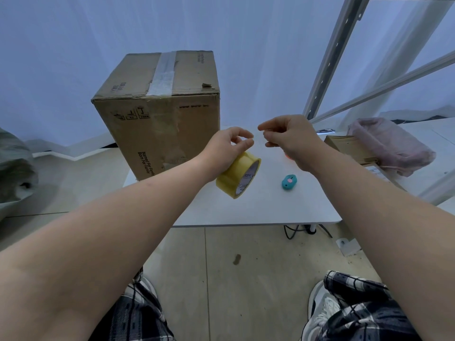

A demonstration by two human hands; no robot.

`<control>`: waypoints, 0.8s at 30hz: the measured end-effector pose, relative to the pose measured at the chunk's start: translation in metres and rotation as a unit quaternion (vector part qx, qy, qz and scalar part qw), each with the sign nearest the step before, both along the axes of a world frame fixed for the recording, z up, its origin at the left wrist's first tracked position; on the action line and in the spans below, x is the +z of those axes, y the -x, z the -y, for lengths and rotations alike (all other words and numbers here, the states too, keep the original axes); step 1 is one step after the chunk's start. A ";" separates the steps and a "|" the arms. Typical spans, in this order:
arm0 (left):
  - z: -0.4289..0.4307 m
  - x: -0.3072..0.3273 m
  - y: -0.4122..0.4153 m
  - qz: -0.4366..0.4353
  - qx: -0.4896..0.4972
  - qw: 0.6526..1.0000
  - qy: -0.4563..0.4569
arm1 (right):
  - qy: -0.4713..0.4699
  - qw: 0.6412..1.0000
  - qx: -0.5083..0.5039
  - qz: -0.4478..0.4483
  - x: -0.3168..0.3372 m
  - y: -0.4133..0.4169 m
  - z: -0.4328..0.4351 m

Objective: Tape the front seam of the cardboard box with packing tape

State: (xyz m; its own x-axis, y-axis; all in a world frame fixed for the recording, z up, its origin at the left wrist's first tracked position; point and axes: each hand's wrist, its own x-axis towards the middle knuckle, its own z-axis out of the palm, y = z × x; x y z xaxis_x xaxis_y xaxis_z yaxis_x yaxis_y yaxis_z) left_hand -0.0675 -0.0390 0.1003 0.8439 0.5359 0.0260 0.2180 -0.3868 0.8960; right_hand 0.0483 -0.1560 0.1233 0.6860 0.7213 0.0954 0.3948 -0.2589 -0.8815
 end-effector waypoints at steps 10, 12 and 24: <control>0.002 0.003 -0.002 0.040 -0.009 0.999 -0.027 | 0.047 0.982 -0.063 0.171 -0.003 0.008 -0.005; 0.002 0.003 -0.001 0.052 -0.012 0.998 -0.017 | 0.031 0.989 -0.047 0.138 -0.002 0.010 -0.005; -0.003 0.002 -0.001 0.060 -0.002 0.997 -0.045 | 0.009 0.999 0.036 0.020 0.002 0.022 -0.002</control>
State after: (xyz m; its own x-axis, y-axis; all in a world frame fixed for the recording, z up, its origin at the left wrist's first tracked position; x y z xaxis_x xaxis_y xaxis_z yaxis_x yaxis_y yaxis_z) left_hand -0.0668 -0.0359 0.1022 0.8343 0.5229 0.1746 0.1099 -0.4682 0.8768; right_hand 0.0266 -0.1542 0.1250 0.6285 0.7702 0.1082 0.4472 -0.2440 -0.8605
